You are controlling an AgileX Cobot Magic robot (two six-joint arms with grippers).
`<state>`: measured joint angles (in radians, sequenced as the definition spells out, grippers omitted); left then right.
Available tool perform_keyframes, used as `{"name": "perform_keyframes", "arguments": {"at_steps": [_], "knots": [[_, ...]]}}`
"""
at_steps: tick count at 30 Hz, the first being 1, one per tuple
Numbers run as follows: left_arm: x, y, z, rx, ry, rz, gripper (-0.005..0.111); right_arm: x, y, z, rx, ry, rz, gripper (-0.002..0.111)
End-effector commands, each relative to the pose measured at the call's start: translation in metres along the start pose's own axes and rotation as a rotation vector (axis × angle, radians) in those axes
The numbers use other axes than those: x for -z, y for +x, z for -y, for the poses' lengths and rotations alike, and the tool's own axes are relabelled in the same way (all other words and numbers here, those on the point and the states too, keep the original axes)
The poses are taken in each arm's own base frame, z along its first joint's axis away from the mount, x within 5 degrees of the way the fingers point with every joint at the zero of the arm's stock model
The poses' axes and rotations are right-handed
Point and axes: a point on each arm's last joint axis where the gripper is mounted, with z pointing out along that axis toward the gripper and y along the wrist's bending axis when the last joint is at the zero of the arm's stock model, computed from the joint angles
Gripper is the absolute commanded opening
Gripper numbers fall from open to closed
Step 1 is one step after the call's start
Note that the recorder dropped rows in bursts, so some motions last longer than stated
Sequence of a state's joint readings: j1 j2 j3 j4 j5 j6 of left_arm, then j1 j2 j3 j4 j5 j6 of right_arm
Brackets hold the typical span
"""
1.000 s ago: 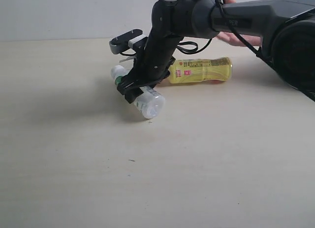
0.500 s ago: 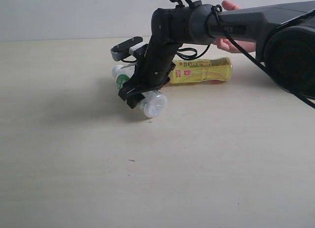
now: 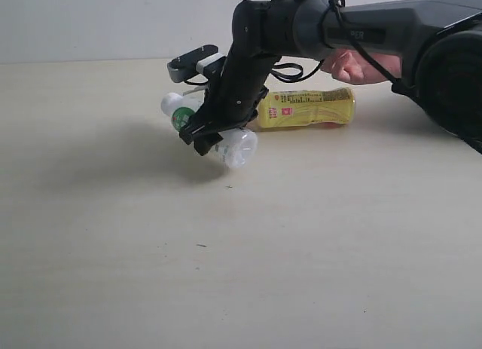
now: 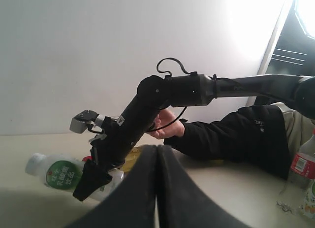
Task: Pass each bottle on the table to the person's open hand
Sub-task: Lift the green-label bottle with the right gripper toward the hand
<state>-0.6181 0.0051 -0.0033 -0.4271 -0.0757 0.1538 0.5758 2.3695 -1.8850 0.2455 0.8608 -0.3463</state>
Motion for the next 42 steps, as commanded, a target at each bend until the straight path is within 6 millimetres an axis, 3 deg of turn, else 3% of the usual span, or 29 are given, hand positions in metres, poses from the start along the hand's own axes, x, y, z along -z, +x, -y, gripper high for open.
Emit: {"name": "perform_keyframes", "arguments": {"at_steps": [1, 12, 20, 25, 26, 29, 32, 36, 42], "knots": [[0.000, 0.000, 0.000, -0.001, 0.000, 0.005, 0.000, 0.027, -0.010, -0.003, 0.012, 0.014, 0.061, 0.000], [0.000, 0.000, 0.000, -0.001, 0.000, 0.005, 0.000, 0.062, -0.013, -0.010, -0.011, 0.003, 0.066, 0.000], [0.000, 0.000, 0.000, -0.001, 0.000, 0.005, 0.000, 0.091, 0.002, -0.011, -0.021, 0.031, 0.112, 0.000], [0.000, 0.000, 0.000, -0.001, 0.000, 0.005, 0.000, 0.135, 0.012, -0.005, -0.057, 0.048, 0.186, 0.000], [0.000, 0.000, 0.000, -0.001, 0.000, 0.005, 0.000, 0.159, 0.015, -0.004, -0.069, 0.061, 0.230, 0.000], [0.000, 0.000, 0.000, -0.001, 0.000, 0.005, 0.000, 0.194, 0.022, 0.000, -0.108, 0.082, 0.285, 0.000], [0.000, 0.000, 0.000, -0.001, 0.000, 0.005, 0.000, 0.222, 0.042, 0.022, -0.225, 0.125, 0.271, 0.000], [0.000, 0.000, 0.000, -0.001, 0.000, 0.005, 0.000, 0.222, 0.069, 0.050, -0.338, 0.169, 0.217, 0.000], [0.000, 0.000, 0.000, -0.001, 0.000, 0.005, 0.000, 0.198, 0.099, 0.081, -0.436, 0.244, 0.228, 0.000]]}}
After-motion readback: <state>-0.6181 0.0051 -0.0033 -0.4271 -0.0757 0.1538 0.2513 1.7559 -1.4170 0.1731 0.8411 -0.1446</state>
